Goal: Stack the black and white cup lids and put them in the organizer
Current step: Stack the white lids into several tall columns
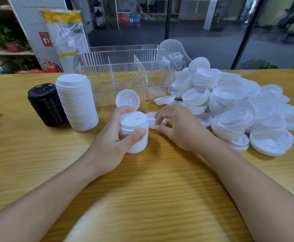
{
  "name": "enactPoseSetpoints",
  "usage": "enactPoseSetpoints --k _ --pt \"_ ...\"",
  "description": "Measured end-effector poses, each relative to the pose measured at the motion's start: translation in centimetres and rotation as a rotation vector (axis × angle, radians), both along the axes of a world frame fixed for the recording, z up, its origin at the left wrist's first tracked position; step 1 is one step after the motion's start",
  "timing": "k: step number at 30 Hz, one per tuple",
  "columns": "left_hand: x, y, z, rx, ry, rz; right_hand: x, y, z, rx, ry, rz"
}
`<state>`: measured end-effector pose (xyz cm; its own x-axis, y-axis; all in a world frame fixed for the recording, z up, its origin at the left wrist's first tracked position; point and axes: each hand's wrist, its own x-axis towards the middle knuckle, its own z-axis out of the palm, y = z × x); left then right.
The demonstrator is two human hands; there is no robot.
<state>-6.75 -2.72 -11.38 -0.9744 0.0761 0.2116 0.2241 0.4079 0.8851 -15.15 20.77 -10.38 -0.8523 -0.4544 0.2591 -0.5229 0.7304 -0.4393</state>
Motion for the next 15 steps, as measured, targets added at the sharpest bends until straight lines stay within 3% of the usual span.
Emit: enactPoseSetpoints --k 5,9,15 --pt "-0.02 -0.22 0.01 0.022 -0.038 -0.021 -0.10 -0.24 0.35 -0.353 -0.074 -0.050" --pt "-0.11 -0.43 -0.07 0.036 -0.045 -0.040 -0.25 -0.45 0.40 -0.642 -0.250 -0.134" --pt "-0.03 -0.31 0.22 0.056 -0.020 -0.008 0.07 -0.15 0.50 -0.349 -0.195 -0.204"
